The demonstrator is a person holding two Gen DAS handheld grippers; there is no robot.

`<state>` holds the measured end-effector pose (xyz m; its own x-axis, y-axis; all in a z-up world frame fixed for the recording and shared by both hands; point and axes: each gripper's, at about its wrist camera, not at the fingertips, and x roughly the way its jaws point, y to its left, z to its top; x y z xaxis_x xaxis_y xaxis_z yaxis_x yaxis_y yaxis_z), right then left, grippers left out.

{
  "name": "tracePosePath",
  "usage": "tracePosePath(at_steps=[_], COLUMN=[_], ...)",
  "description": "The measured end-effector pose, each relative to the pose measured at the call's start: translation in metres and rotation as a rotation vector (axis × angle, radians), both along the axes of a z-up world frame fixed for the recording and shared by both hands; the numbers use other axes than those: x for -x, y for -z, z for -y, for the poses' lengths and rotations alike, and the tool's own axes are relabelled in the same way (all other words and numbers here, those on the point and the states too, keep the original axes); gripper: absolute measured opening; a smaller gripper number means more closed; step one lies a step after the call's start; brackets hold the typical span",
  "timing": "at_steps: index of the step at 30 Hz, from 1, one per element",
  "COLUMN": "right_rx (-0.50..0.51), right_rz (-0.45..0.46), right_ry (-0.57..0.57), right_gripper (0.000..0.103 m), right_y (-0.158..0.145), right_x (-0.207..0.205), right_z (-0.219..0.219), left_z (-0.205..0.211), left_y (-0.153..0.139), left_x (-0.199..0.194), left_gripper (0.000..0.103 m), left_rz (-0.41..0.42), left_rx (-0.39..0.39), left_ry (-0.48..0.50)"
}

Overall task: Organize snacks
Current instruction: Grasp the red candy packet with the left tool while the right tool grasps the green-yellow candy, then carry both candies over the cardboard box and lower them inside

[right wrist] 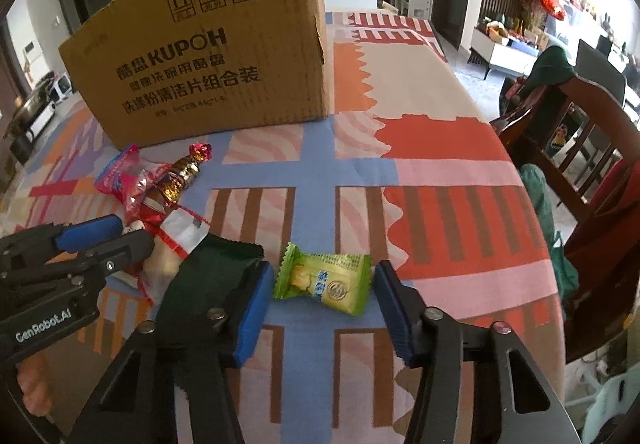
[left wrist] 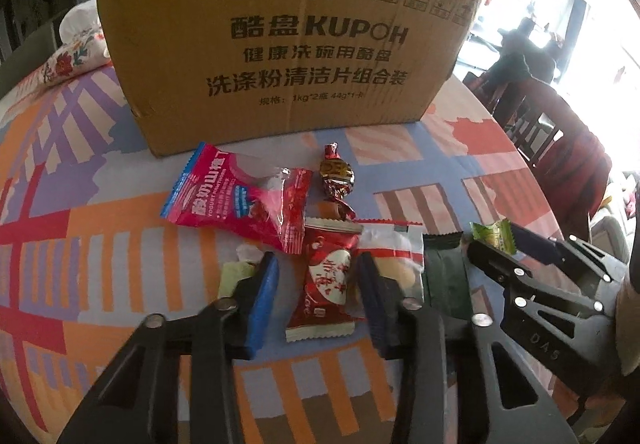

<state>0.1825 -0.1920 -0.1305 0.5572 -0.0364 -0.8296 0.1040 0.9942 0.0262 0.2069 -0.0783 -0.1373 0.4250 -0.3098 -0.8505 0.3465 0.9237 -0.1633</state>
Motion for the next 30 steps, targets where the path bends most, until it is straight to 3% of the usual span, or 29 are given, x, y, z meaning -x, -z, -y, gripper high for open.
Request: tracePosePath(at_steps=[3,6,11,30], right_rx=[0.012,0.003,-0.019,-0.084], right_rz=[0.007,0.02,0.029,0.189], right_ry=[-0.007,-0.016,-0.03,-0.103], right_gripper=[0.038,0.031,0.028,0.028], right_y=[0.0,-0.001,-0.002,-0.067], right_x=[0.002,0.004,0.007,0.026], right_z=[-0.001,-0.001,-0.001,-0.014], left_z=[0.0,0.001,0.002,-0.009], left_y=[0.0,-0.001,-0.012,-0.076], left_x=[0.001,0.005,0.014,0.042], left_gripper=[0.022,0.022,0.021,0.021], left_rz=[-0.008,0.006,0.039,0.181], left_rx=[0.005,-0.002,-0.002,0.066], left_ry=[0.009,0.01,0.014,0.026])
